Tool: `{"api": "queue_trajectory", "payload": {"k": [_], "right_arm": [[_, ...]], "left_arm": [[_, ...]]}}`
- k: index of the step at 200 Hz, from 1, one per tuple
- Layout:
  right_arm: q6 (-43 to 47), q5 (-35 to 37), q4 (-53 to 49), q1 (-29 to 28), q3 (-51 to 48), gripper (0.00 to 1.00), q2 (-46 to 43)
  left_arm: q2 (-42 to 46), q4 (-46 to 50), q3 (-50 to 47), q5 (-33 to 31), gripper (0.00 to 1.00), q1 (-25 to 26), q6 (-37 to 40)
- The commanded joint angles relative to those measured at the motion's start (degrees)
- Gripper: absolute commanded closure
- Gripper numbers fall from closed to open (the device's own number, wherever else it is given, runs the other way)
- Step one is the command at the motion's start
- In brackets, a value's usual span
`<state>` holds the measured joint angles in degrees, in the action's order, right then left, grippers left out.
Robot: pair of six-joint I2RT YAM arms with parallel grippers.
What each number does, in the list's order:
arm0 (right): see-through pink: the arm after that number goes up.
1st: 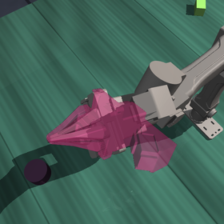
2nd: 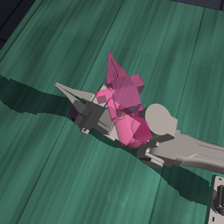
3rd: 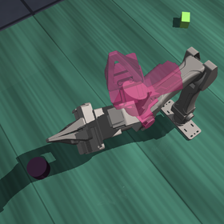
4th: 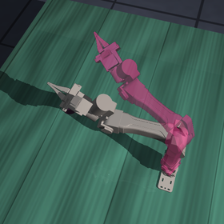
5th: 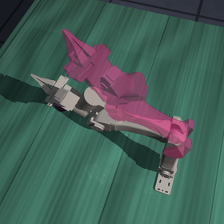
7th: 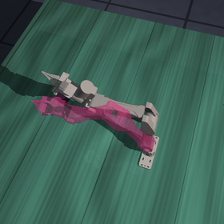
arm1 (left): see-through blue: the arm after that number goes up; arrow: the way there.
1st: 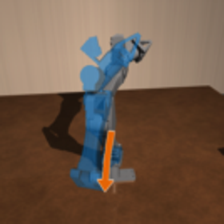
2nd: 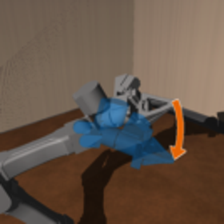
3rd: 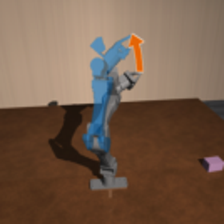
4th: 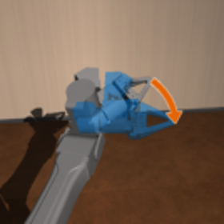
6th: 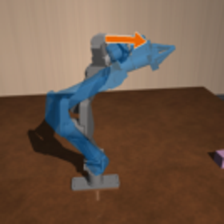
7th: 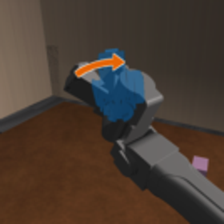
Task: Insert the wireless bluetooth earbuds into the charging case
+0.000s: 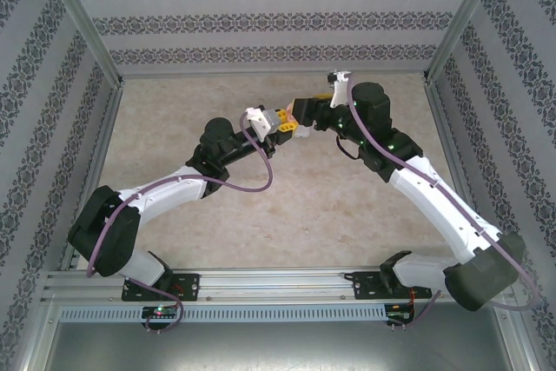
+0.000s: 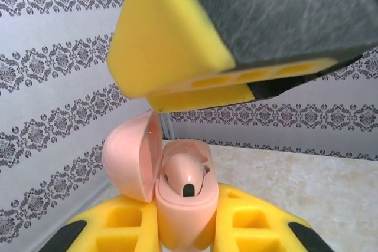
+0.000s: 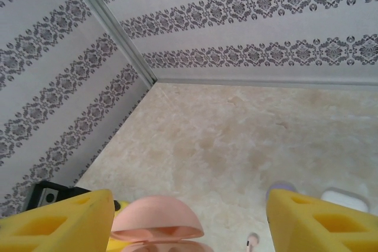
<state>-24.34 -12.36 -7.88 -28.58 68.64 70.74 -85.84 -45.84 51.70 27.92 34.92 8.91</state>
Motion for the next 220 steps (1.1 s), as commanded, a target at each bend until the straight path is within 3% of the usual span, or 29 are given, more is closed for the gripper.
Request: {"api": "queue_trajectory", "payload": {"k": [1, 52, 127, 180, 220], "right_arm": [[-2.4, -1.7, 1.8, 0.7, 1.1, 0.31, -1.7], [-5.4, -1.6, 0.5, 1.5, 0.5, 0.31, -5.4], [-13.8, 10.1, -10.1, 4.1, -6.2, 0.32, -6.4], [-15.2, 6.2, -15.1, 3.0, -3.1, 0.38, 8.5], [-14.4, 9.4, -21.3, -2.1, 6.8, 0.43, 23.7]], "left_arm": [[1.4, -3.8, 0.9, 0.5, 1.0, 0.8, -0.6], [1.6, -4.6, -0.1, -0.9, 1.0, 0.7, -0.6], [7.1, -7.1, -7.6, -7.0, 1.0, -3.1, -2.1], [17.6, -4.2, -15.1, -12.6, 1.0, -6.6, -3.0], [23.3, -2.8, -19.1, -16.0, 1.0, -8.8, -5.3]]}}
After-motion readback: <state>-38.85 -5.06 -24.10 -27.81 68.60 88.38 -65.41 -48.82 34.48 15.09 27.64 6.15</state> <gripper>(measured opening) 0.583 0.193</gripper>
